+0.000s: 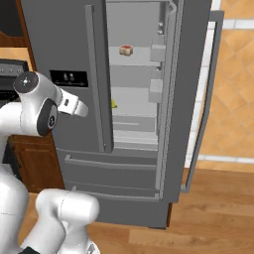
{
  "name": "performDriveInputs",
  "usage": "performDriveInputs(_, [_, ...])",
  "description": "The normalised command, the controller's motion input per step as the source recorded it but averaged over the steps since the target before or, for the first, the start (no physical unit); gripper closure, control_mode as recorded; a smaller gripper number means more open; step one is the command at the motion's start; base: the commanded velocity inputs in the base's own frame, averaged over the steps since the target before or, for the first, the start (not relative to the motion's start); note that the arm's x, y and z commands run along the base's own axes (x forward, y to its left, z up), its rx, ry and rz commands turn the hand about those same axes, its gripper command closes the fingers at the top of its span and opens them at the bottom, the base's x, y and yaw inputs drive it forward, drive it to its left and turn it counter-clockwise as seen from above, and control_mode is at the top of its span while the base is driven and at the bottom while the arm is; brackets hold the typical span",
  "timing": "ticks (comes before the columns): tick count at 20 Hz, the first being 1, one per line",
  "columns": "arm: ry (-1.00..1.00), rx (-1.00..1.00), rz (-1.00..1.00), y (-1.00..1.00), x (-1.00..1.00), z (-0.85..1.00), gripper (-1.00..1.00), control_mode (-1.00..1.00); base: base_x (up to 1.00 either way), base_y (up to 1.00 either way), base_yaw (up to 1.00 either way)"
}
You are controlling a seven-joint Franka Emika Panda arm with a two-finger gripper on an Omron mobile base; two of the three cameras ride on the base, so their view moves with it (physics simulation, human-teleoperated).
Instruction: Grab a lemon wedge from the fridge and one ice cube from the ice bowl, and put them in the glass of lemonade.
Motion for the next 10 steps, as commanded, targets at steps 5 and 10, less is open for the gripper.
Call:
performDriveInputs(5, [0.00,0.00,0.09,-0.04,0.68,0.00,-1.00,-1.00,0.00,0.00,0.00])
performDriveInputs(10, [0.00,0.00,0.12,-0.18,0.75,-0.08,-1.00,-1.00,0.00,0.00,0.00])
